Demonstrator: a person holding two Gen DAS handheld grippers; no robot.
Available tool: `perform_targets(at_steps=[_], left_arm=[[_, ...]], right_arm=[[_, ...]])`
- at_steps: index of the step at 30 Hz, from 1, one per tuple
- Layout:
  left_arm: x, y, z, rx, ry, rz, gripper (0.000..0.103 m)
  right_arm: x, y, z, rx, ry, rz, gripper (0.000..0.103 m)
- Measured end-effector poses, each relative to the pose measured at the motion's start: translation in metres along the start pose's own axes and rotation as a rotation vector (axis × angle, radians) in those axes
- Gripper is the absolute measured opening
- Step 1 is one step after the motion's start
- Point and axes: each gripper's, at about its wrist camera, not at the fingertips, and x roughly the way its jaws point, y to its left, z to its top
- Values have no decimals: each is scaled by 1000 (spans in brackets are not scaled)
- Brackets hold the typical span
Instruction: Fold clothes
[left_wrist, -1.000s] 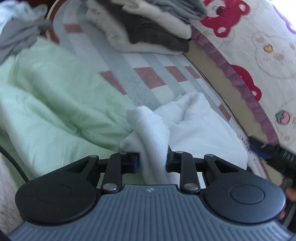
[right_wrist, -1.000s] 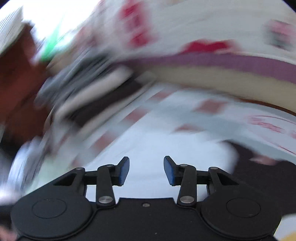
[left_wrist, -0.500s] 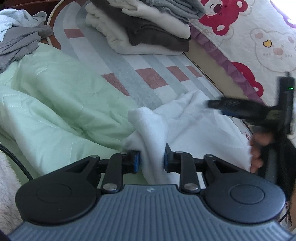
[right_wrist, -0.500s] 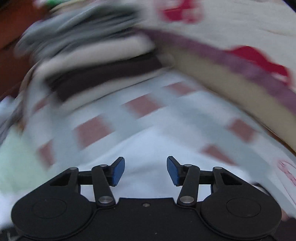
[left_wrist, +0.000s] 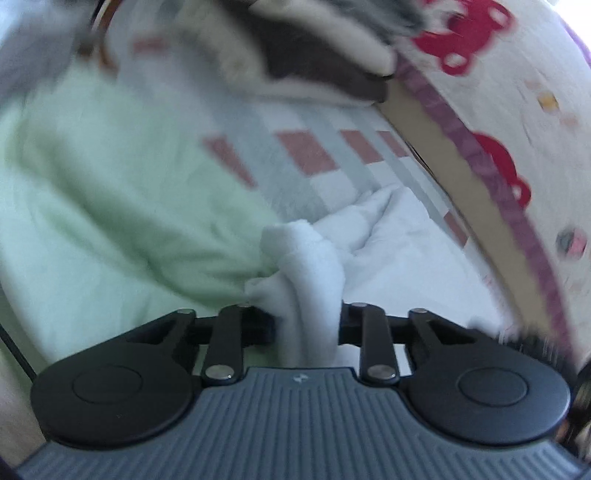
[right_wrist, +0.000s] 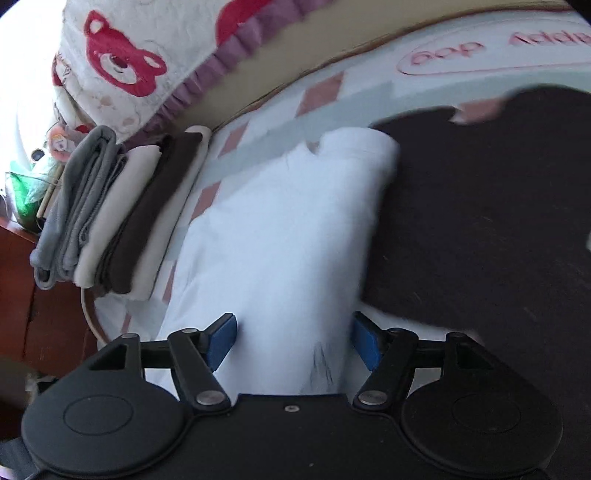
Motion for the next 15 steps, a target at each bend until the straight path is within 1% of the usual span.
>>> perform_targets(at_steps=[2, 3, 4, 5, 6, 8, 10, 11, 12, 13, 14, 15], left_arm=[[-5, -11, 1, 94, -37, 29, 20], [-7, -12, 2, 115, -42, 32, 20], [-7, -11, 3, 115, -42, 29, 21], [-8, -10, 3, 114, -42, 25, 21], [-8, -9, 4, 109, -42, 29, 21], [-9, -6, 6, 98, -43, 37, 21], [-7, -5, 6, 82, -36, 35, 21], [-6, -6, 6, 79, -33, 37, 21], [-5, -7, 5, 85, -30, 41, 21], [-5, -6, 4, 84, -28, 42, 21], [-4, -5, 4, 74, -26, 39, 21], [-4, -4, 5, 63, -23, 37, 21]], right_arm=[[15, 2, 16, -19, -69, -3, 40], [19, 3, 24, -21, -106, -2, 33], [16, 4, 28, -24, -148, 16, 30], [12, 7, 32, -33, -184, 27, 29], [6, 13, 31, -61, -203, 20, 29], [-3, 27, 25, -149, -220, -16, 29], [-8, 24, 20, -194, -228, -63, 31], [-9, 18, 21, -184, -212, -98, 33], [-10, 11, 22, -149, -185, -135, 42], [-15, 4, 22, -103, -166, -132, 44], [-23, -3, 19, -50, -153, -93, 45], [-30, -9, 16, 2, -140, -53, 51]])
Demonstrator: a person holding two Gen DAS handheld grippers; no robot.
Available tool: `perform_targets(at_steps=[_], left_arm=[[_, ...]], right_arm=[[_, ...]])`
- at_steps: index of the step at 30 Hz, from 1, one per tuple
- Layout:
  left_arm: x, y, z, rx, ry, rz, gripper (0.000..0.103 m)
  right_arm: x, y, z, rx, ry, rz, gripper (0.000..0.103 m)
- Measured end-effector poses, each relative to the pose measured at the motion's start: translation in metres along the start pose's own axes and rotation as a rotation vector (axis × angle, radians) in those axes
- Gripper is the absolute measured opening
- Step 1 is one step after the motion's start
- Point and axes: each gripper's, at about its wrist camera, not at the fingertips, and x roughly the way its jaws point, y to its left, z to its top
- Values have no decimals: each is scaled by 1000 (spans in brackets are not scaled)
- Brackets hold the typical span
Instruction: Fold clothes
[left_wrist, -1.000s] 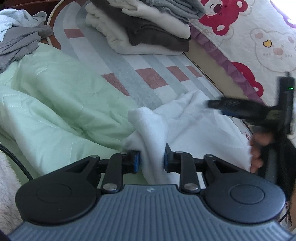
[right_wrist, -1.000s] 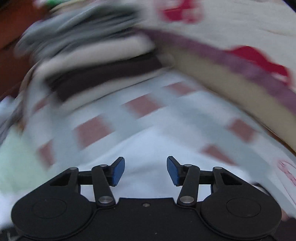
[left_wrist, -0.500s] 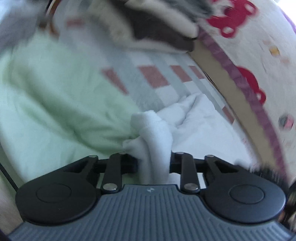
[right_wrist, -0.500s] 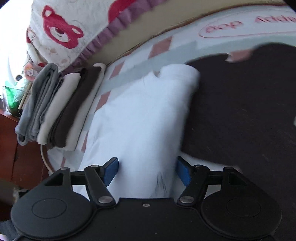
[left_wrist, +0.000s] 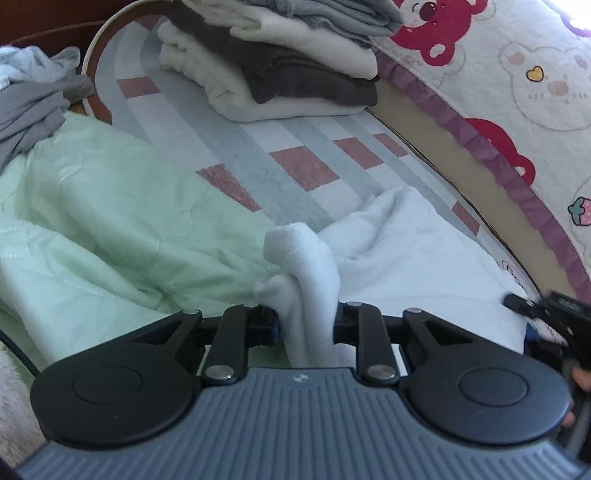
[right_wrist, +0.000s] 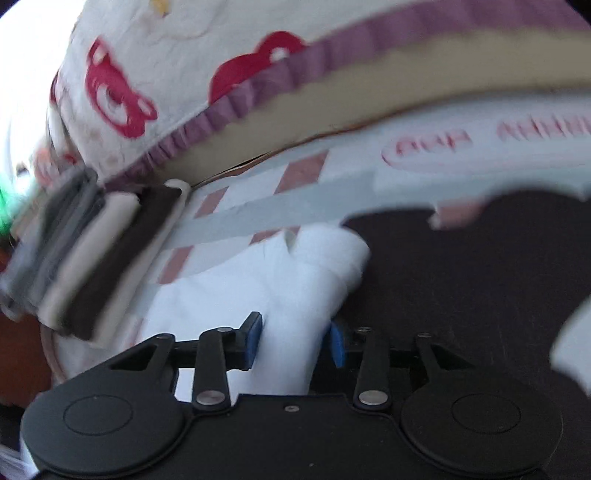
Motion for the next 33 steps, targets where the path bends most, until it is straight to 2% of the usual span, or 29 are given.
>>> perform_targets(at_steps=[1, 2, 3, 5, 6, 7, 8, 9, 10, 11, 12, 13, 14, 15, 16, 18, 20, 22, 23, 24, 26, 27, 28, 29, 31, 33], left_arm=[[1, 1, 0, -10, 3, -3, 21], [1, 2, 1, -20, 5, -5, 21], [2, 2, 0, -24, 5, -2, 21], [3, 2, 0, -32, 3, 4, 21], [3, 2, 0, -30, 1, 9, 21], [4, 2, 0, -25, 0, 9, 21], [3, 3, 0, -26, 2, 2, 21], [3, 4, 0, -27, 3, -3, 22], [2, 6, 1, -29, 5, -8, 23], [2, 6, 1, -31, 7, -8, 23], [2, 6, 1, -34, 9, -4, 23], [3, 6, 2, -38, 10, -1, 23], [3, 6, 2, -42, 12, 1, 23], [3, 5, 2, -44, 13, 2, 23], [3, 5, 2, -44, 14, 2, 23], [3, 7, 2, -51, 18, 0, 24], [4, 9, 3, -64, 24, -7, 25], [4, 11, 3, -74, 29, -13, 26], [5, 11, 3, -75, 30, -15, 26], [5, 12, 3, -76, 29, -16, 27], [5, 11, 2, -62, 28, -7, 34], [5, 10, 2, -52, 26, -2, 34], [6, 9, 1, -42, 23, 3, 36], [6, 8, 1, -32, 21, 7, 31], [0, 3, 2, 3, -5, -8, 20], [-7, -3, 3, 34, -34, -22, 18]], right_arm=[[-8, -6, -4, 54, 18, 44, 62], [-13, -9, -10, 95, 47, 101, 67], [-14, -7, -17, 99, 84, 133, 70], [-15, 5, -33, 16, 152, 153, 70], [-17, 12, -41, -72, 148, 130, 54], [-20, 16, -47, -151, 138, 104, 44], [-23, 16, -50, -188, 127, 84, 40], [-26, 6, -47, -128, 113, 83, 29], [-30, -3, -43, -83, 89, 64, 25], [-37, -9, -38, -80, 42, -4, 23], [-41, -13, -32, -93, 2, -81, 11], [-43, -19, -28, -76, -13, -103, 11], [-44, -27, -23, -27, -9, -59, 12], [-45, -29, -21, 15, 1, -1, 17], [-45, -31, -19, 56, 11, 58, 42], [-37, -22, -19, 81, 18, 132, 80], [-18, -15, -19, 92, 58, 131, 83], [6, -12, -18, 104, 85, 70, 83], [17, -10, -16, 103, 76, 48, 84], [24, -8, -12, 89, 34, 69, 83], [41, -6, -6, 80, -3, 90, 84], [52, -4, -2, 71, 11, 98, 76], [61, 1, 1, 31, 21, 107, 45], [63, 8, 1, -31, 14, 97, 27], [57, 24, 4, -130, -14, 85, 24], [44, 42, 7, -208, -41, 95, 23]])
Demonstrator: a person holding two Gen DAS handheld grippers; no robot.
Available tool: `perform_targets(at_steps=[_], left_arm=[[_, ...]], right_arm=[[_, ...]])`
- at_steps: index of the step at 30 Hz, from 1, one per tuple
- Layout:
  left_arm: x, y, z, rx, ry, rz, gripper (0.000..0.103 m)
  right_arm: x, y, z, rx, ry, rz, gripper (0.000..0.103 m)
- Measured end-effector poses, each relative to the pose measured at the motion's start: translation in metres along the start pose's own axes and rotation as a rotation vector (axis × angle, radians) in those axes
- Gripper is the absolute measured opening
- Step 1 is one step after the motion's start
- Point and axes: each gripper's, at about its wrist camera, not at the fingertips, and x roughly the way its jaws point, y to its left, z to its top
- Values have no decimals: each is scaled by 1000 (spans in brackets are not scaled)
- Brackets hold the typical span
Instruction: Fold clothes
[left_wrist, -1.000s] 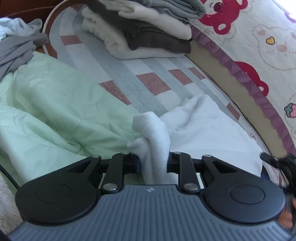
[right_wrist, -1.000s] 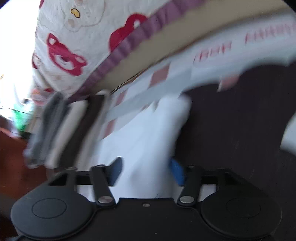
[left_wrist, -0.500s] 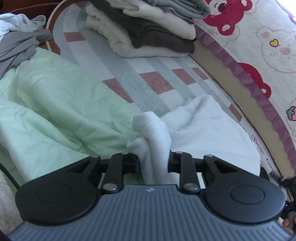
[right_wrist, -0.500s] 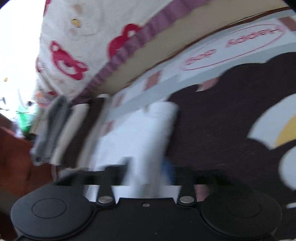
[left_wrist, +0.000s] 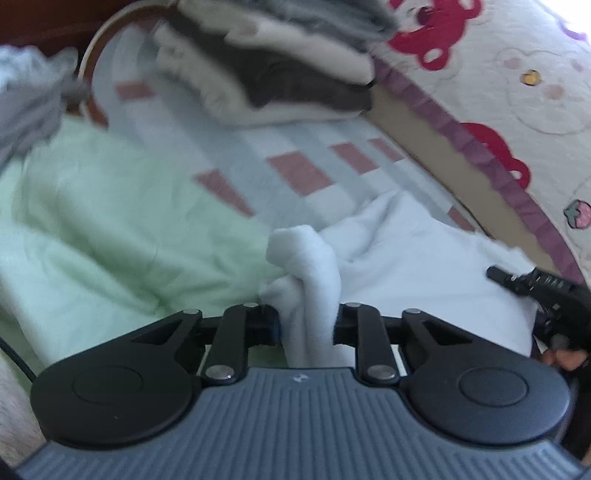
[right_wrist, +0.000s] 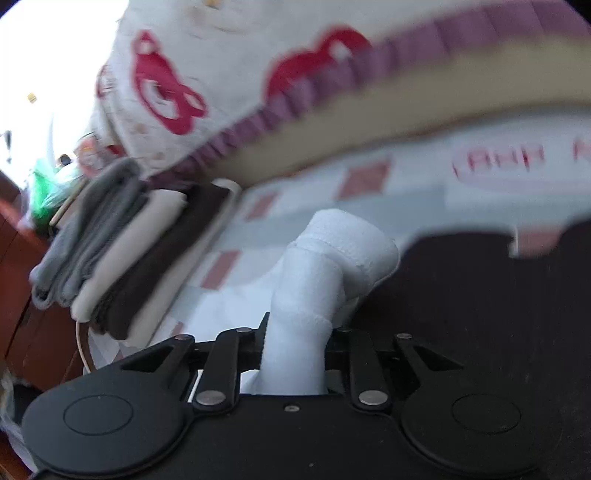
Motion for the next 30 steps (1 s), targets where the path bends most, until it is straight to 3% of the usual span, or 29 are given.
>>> perform_targets(at_steps=[7, 13, 18, 23, 27, 30], left_arm=[[-40, -16, 29, 68, -116, -50, 17], [-96, -22, 95, 226, -338, -60, 17], [-128, -17, 182, 387, -448, -26, 17], [-128, -19, 281, 591, -561, 75, 17], [-103, -9, 333, 634, -588, 115, 17], [-88, 3, 375, 578, -600, 136, 17]], right_arm=[[-40, 65, 44, -236, -53, 27, 23], [-48, 115, 76, -272, -174, 164, 22], [-40, 177, 116, -232, -255, 317, 23], [-4, 250, 155, -358, -308, 350, 23], [44, 272, 167, -342, -335, 393, 23], [75, 290, 180, -381, -360, 455, 23]])
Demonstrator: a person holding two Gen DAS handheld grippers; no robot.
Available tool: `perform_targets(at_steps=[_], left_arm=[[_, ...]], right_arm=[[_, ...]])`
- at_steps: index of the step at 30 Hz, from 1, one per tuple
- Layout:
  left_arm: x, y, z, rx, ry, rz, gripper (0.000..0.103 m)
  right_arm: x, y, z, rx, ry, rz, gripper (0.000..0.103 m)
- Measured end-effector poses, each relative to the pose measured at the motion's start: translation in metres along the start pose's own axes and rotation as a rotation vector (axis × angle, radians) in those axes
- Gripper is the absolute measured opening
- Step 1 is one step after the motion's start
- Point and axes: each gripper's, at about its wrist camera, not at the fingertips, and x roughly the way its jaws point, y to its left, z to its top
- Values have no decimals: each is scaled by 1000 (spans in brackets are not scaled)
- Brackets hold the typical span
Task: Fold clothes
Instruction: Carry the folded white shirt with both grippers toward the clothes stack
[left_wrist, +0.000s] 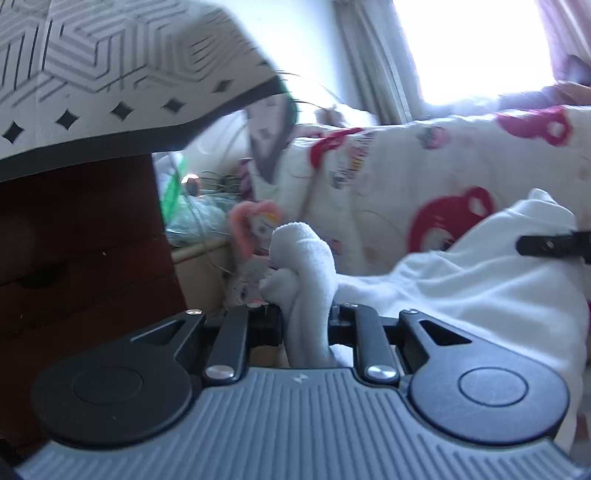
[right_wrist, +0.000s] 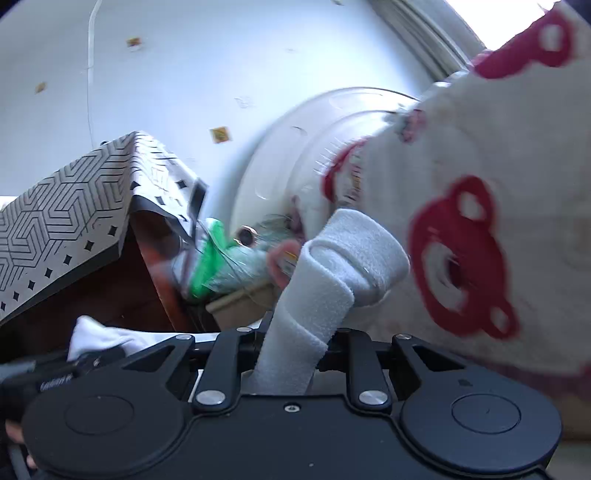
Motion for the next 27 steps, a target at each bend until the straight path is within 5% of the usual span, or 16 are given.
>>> perform_targets(at_steps=[4, 8, 10, 14, 17, 18, 19, 21, 23, 25, 27], left_arm=[[63, 31, 2, -59, 65, 33, 18], [145, 40, -45, -74, 286, 79, 19], [176, 39, -75, -54, 387, 106, 19], [178, 42, -103, -120, 392, 83, 21], [173, 39, -110, -93, 372, 82, 21], [173, 38, -110, -75, 365, 84, 21], [172, 37, -110, -64, 358, 84, 21], [167, 34, -107, -6, 329, 98, 21], [163, 27, -102, 70, 291, 126, 21], [161, 21, -101, 91, 274, 136, 20], [165, 24, -107, 32, 301, 134, 20]], right_arm=[[52, -22, -11, 98, -2, -9, 26], [117, -72, -58, 199, 216, -89, 32], [125, -90, -81, 270, 255, -87, 38], [101, -103, -92, 475, 181, -18, 53], [91, -97, -87, 515, 183, 5, 57], [90, -95, -86, 517, 185, 4, 45], [94, -91, -81, 482, 192, -22, 19], [113, -71, -62, 307, 238, -101, 20], [122, -52, -35, 179, 213, -68, 19], [119, -44, -25, 181, 170, -26, 19], [123, -44, -30, 141, 212, -76, 19]])
